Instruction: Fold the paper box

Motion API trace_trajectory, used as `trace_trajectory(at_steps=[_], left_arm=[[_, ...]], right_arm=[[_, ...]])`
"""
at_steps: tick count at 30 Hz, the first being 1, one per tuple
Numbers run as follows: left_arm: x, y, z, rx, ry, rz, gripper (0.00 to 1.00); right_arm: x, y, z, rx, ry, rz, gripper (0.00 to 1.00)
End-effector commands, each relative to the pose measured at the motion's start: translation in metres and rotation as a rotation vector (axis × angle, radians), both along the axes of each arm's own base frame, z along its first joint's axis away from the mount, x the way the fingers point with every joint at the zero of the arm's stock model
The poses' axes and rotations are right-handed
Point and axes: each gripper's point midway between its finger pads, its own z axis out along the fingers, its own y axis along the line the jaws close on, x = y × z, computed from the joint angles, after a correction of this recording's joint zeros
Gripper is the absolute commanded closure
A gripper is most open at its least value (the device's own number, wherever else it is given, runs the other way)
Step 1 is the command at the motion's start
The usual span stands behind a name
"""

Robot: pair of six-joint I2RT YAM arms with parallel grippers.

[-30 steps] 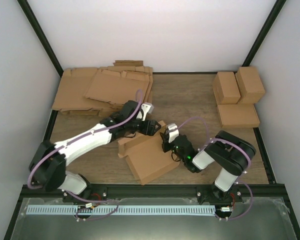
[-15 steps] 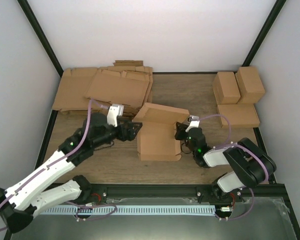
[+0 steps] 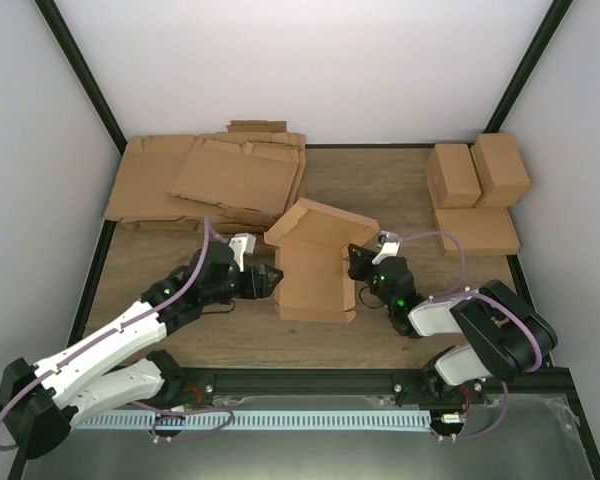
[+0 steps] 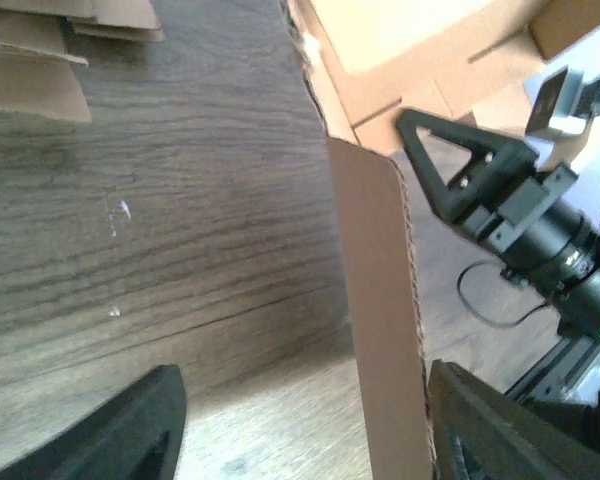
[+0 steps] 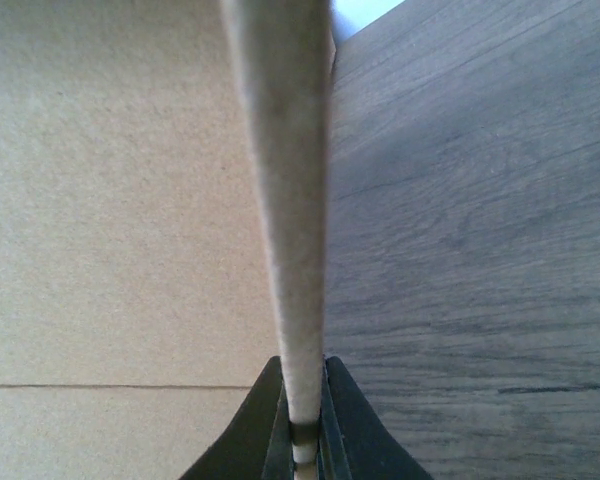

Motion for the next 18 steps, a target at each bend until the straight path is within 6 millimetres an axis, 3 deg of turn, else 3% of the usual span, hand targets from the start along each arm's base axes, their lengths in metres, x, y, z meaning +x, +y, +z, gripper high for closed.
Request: trace_trajectory(at_steps=[1,2,5,8,10,11,15,18], left_arm=[[0.006,-0.01,0.015,-0.019,-0.053,-0.035,0.42],[0.007,-0.011,0.014,-0.016,-0.053,-0.04,0.54],[0.01,-0.008,0.011,0.028,-0.05,-0.03,0.77],[0.01,-0.008,0.011,0.052,-0.049,-0.038,0.92],[0.01,-0.009,0.013,0.069,-0.047,-0.055,0.96],[0.011,-0.007,0.015,0.093,-0.051,-0.057,0.96],[0.024,0.009,0.044,0.256,-0.099,-0.031,0.96],[0.034,0.021,0.073,0.405,-0.102,-0.017,0.96]], right_arm=[[0.001,0.001,0.006,0.048,-0.014,-0.003,0.99],[0.001,0.001,0.003,0.043,-0.007,-0.006,0.99],[0.002,0.0,-0.001,0.039,0.005,-0.011,0.99],[0.002,0.0,-0.005,0.033,0.015,-0.012,0.99],[0.002,0.002,-0.005,0.03,0.014,0.0,0.98],[0.001,0.004,-0.004,0.027,0.011,0.013,0.92],[-0.012,0.013,-0.007,0.043,0.028,0.093,0.42],[-0.026,0.018,-0.013,0.014,0.067,0.156,0.26]])
